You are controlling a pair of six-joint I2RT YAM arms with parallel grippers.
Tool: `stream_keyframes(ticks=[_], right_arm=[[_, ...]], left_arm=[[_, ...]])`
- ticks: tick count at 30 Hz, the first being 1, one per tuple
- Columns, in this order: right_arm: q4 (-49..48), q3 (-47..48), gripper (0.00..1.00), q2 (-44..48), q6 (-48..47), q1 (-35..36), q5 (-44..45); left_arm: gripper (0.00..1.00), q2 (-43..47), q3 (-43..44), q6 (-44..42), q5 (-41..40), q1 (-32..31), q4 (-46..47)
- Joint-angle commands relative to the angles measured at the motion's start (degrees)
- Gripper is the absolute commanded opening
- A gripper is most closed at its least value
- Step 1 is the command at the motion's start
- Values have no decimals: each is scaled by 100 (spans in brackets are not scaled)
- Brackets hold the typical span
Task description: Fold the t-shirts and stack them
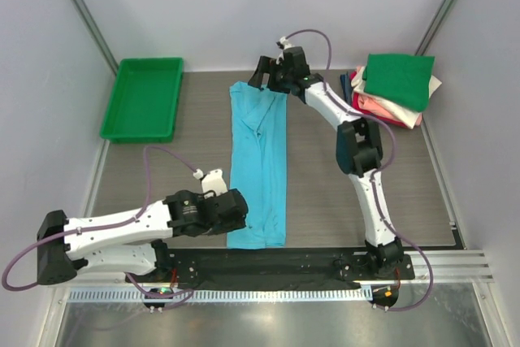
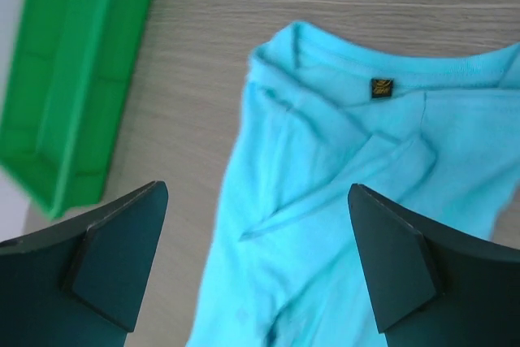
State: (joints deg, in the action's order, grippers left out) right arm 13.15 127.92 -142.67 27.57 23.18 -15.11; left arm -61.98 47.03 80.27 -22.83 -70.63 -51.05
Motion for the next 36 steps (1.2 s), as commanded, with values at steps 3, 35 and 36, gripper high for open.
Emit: stream_keyframes(ticks=[3, 35, 36], right_arm=[[-120, -2126, 100, 3014, -156, 99, -98], [153, -9979, 77, 7517, 3676, 4810, 2891], [118, -9988, 73, 7474, 3659, 4810, 2943]], left_arm=[[59, 440, 9, -468, -591, 295, -336], [52, 1416, -2259, -47, 762, 735, 1246], [52, 1416, -2311, -20, 858, 735, 1403]])
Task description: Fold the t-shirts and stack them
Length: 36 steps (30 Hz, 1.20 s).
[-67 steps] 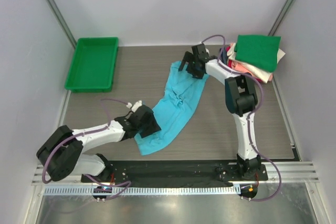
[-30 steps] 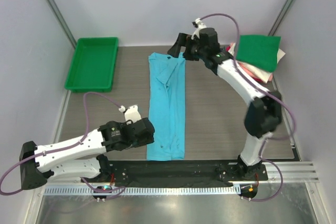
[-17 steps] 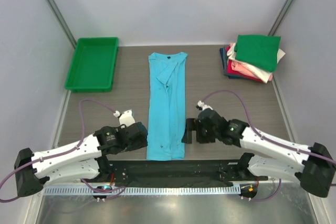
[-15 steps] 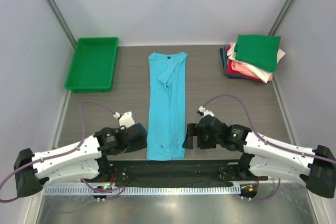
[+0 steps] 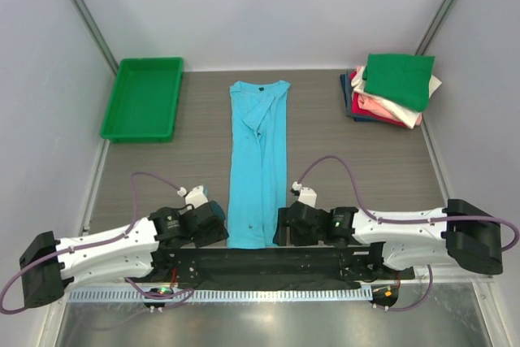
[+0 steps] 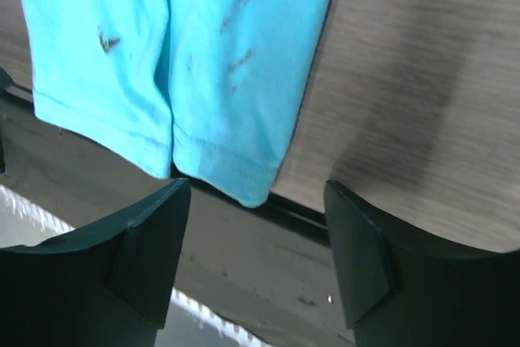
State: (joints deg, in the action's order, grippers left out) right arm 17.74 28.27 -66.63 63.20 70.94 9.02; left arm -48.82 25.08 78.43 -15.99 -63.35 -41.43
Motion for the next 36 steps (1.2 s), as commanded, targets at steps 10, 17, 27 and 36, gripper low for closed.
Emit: stream_keyframes(ticks=[10, 17, 27, 36], right_arm=[[-727, -278, 40, -421, 184, 34, 391], [-947, -357, 17, -588, 201, 34, 250], [-430, -726, 1, 404, 447, 34, 197], [721, -183, 1, 1697, 641, 34, 766]], left_arm=[[51, -154, -478, 752, 219, -537, 1075], [44, -497, -530, 945, 166, -766, 1146], [0, -708, -189, 928, -133, -880, 953], [0, -910, 1233, 999, -606, -1259, -354]])
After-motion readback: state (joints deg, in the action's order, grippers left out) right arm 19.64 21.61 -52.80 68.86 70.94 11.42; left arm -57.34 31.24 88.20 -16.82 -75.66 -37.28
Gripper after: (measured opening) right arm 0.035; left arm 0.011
